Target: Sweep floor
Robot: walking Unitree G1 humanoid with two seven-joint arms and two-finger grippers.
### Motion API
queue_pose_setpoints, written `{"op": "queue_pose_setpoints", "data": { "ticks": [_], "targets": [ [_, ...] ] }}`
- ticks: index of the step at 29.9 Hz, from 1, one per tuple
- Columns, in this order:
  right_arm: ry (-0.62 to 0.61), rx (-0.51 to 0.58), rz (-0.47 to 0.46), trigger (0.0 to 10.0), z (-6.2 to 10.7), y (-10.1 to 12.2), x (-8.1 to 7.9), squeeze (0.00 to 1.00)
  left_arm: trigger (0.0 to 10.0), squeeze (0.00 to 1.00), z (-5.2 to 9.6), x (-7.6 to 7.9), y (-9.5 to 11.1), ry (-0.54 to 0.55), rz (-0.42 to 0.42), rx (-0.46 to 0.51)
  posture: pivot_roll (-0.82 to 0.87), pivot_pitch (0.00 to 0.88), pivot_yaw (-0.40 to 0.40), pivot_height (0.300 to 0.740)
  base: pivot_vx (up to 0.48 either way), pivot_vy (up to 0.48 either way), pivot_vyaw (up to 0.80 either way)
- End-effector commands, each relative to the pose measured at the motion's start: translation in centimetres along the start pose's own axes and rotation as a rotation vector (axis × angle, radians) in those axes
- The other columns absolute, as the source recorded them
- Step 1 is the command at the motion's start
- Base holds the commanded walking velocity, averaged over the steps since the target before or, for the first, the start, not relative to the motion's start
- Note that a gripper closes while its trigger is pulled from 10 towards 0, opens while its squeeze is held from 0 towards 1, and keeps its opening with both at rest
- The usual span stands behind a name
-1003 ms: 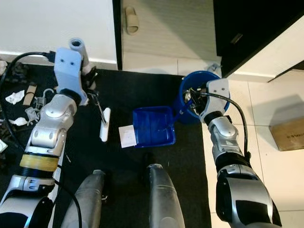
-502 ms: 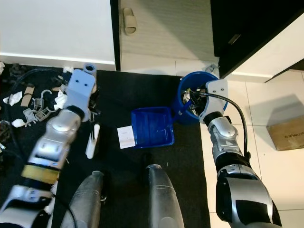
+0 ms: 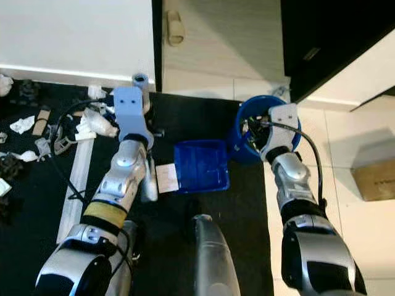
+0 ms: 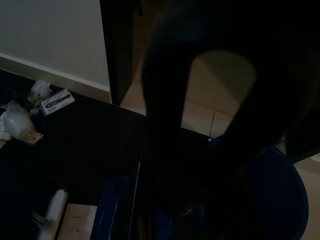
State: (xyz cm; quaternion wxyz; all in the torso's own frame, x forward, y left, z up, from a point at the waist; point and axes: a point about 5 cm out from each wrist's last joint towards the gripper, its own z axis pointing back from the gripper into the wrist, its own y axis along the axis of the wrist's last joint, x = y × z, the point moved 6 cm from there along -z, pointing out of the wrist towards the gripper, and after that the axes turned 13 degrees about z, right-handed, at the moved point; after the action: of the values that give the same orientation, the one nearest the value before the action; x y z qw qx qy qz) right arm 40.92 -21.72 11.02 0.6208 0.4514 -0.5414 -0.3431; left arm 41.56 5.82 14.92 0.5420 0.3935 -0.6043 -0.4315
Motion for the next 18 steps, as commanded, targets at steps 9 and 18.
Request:
{"op": "queue_pose_setpoints", "data": {
  "ticks": [9, 18],
  "targets": [
    [0.080, -0.145, -0.016, 10.0, 1.9, -4.3, -2.4, 0.00, 10.0, 0.00, -0.3, 12.9, 2.6, -0.193, 0.425, 0.020, 0.06, 0.369, -0.087, 0.740, 0.000, 0.000, 0.00],
    [0.080, -0.151, -0.003, 10.0, 1.8, -4.2, -2.0, 0.00, 10.0, 0.00, -0.8, 15.2, 5.8, -0.261, 0.552, 0.087, 0.05, 0.341, -0.099, 0.740, 0.000, 0.000, 0.00]
  ]
}}
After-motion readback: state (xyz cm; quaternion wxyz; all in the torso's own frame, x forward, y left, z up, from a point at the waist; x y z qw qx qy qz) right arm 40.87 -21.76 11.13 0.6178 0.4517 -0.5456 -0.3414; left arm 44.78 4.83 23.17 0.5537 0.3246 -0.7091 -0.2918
